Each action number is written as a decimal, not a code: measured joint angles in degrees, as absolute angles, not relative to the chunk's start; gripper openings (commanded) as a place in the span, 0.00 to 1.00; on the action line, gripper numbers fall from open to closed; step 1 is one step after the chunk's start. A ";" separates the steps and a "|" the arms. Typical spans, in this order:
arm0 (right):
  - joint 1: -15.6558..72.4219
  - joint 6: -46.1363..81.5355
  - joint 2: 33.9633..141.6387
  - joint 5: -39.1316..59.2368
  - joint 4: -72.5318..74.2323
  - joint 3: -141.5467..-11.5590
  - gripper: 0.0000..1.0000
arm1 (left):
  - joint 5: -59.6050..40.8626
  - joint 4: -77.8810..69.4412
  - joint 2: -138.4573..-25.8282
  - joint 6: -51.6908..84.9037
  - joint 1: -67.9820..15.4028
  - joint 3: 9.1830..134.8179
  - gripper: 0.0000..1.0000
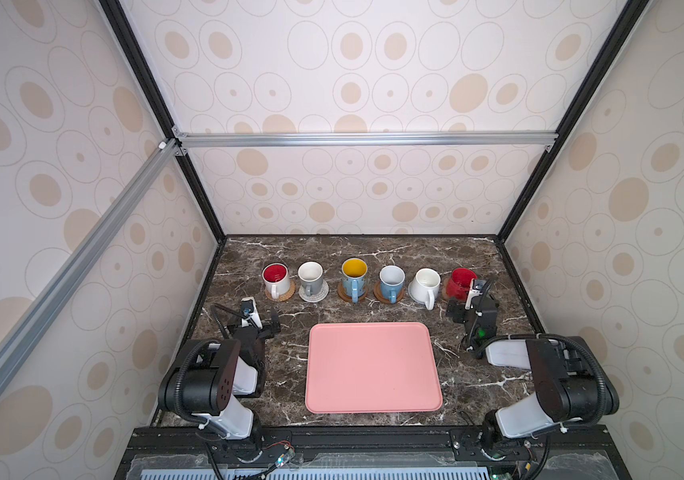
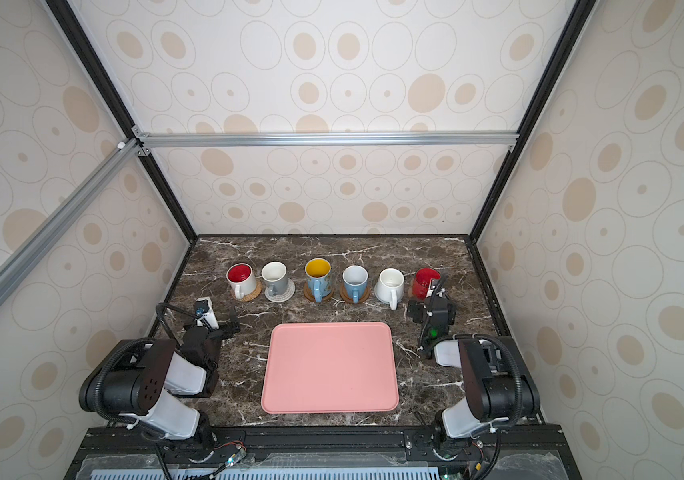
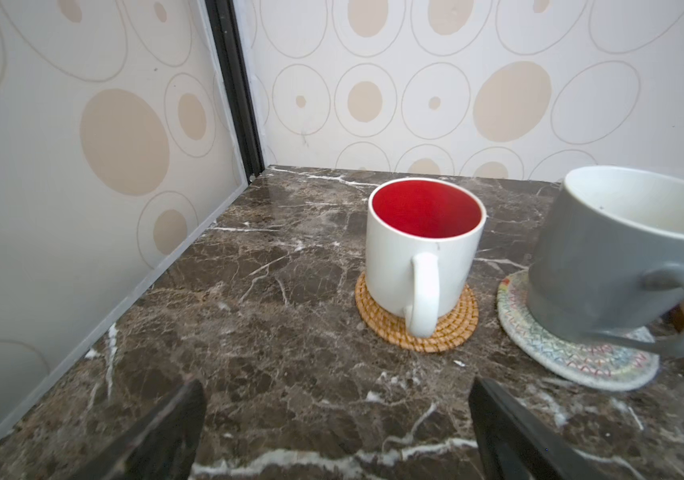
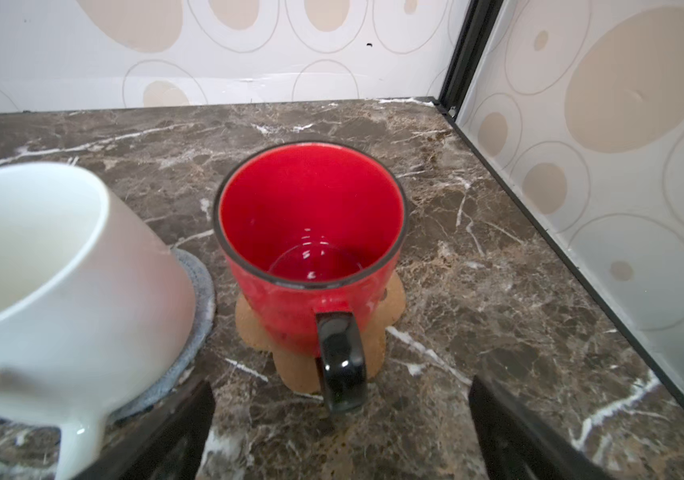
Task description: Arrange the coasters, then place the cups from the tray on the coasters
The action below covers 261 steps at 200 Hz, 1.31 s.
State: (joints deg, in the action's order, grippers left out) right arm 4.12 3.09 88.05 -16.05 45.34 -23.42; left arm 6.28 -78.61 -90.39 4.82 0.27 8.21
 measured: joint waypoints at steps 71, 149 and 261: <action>3.92 1.61 88.23 -11.07 45.93 -23.27 1.00 | 2.42 -77.47 -90.54 3.77 0.27 12.36 1.00; 3.18 0.51 88.23 -6.04 44.97 -23.51 1.00 | 1.80 -77.47 -90.54 3.55 0.27 12.36 1.00; 3.18 0.49 88.23 -5.93 44.95 -23.51 1.00 | 1.78 -77.47 -90.54 3.55 0.27 12.36 1.00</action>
State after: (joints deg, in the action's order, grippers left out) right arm 3.18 0.49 88.23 -5.93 44.95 -23.51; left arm 1.78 -77.47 -90.54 3.55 0.27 12.36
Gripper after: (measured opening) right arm 0.997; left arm 0.999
